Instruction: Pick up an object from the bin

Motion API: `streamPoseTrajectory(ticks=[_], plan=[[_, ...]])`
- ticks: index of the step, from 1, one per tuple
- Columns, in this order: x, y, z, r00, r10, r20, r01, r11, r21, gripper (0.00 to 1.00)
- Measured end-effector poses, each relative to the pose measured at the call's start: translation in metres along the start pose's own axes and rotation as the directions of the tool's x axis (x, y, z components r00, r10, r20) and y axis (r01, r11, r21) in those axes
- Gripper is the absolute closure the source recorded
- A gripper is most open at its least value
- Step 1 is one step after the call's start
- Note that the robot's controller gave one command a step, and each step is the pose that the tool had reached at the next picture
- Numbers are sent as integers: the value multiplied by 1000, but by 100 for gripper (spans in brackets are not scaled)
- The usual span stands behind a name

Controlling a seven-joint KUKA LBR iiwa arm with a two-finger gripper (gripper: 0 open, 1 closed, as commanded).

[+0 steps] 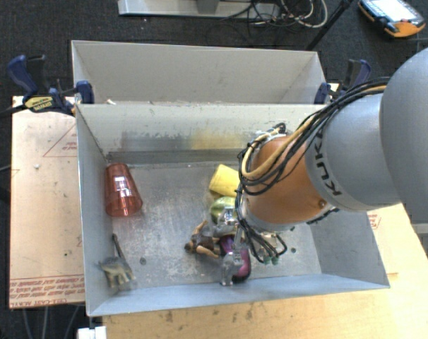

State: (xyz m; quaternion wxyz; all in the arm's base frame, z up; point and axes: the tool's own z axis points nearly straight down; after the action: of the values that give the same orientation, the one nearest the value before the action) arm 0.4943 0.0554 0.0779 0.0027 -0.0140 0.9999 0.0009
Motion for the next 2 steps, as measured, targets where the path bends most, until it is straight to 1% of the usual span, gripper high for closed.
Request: streamPoseTrajectory(ticks=[1, 2], plan=[[-2, 0, 6, 995, 96, 2, -96, 995, -1, 0], [-1, 3, 4, 970, 242, -3, -242, 970, 0, 0]])
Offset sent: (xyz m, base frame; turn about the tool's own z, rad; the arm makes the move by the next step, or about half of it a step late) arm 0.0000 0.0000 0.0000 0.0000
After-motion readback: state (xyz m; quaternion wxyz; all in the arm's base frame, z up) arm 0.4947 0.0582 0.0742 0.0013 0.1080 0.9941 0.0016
